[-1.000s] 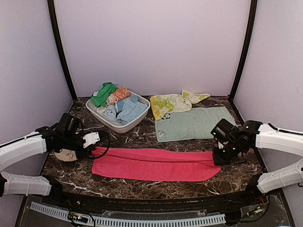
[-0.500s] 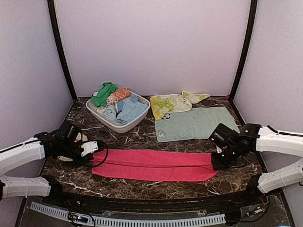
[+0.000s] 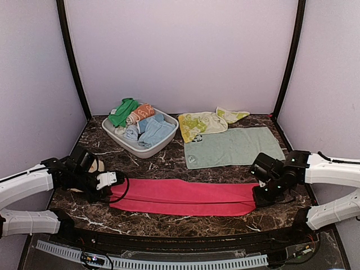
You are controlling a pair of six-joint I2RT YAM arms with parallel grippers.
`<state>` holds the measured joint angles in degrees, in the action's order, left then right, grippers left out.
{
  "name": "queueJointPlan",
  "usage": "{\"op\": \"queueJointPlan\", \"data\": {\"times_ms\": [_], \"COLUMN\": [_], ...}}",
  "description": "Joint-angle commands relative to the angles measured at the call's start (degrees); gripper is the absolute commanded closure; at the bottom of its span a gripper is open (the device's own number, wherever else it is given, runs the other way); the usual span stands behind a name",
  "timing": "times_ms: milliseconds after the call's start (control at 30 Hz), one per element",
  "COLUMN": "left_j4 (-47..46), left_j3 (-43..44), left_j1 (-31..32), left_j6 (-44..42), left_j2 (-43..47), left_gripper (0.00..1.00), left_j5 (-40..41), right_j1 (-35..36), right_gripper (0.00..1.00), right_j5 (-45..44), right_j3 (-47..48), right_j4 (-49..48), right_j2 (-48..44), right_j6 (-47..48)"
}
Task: Roll the towels
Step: Fold the towel at the center of the board, then smooth out the towel at the center of the board.
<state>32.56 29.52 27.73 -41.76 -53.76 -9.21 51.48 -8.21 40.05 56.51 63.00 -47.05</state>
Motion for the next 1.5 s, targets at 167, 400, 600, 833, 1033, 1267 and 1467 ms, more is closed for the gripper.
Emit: {"op": "queueJointPlan", "data": {"times_ms": [167, 400, 600, 833, 1033, 1267, 1467], "left_j4": [4.8, 7.3, 8.8, 16.3, 10.2, -7.4, -11.3], "left_j3": [-1.3, -1.3, 0.9, 11.8, 16.1, 6.5, 0.4], "left_j1": [2.2, 2.9, 2.9, 2.9, 2.9, 2.9, 2.9], "left_j6": [-1.0, -3.1, -4.6, -7.3, -5.4, -4.4, -6.6], "left_j2": [-0.5, -2.3, -2.5, -4.6, -10.1, -18.9, -18.5], "left_gripper": [0.92, 0.68, 0.55, 0.57, 0.59, 0.61, 0.63], "left_j5": [-4.4, -4.1, -1.8, -2.2, -4.1, 4.6, 8.7], "right_j1": [2.3, 3.7, 4.8, 3.9, -5.7, -16.0, -19.2], "right_gripper": [1.0, 1.0, 0.72, 0.45, 0.48, 0.46, 0.47], "right_j5": [-2.9, -2.7, -1.5, -3.1, -2.9, -3.5, -4.6], "right_j3": [-0.2, 0.0, 1.0, 10.2, 13.9, 7.9, 5.5], "right_j4": [4.2, 4.3, 4.9, 9.4, 3.2, -6.6, -11.7], "right_j2": [1.6, 3.4, 4.6, 3.2, 4.7, 10.7, 15.3], "right_j6": [-1.8, -1.7, -0.5, 2.3, 4.9, 7.7, 9.2]}}
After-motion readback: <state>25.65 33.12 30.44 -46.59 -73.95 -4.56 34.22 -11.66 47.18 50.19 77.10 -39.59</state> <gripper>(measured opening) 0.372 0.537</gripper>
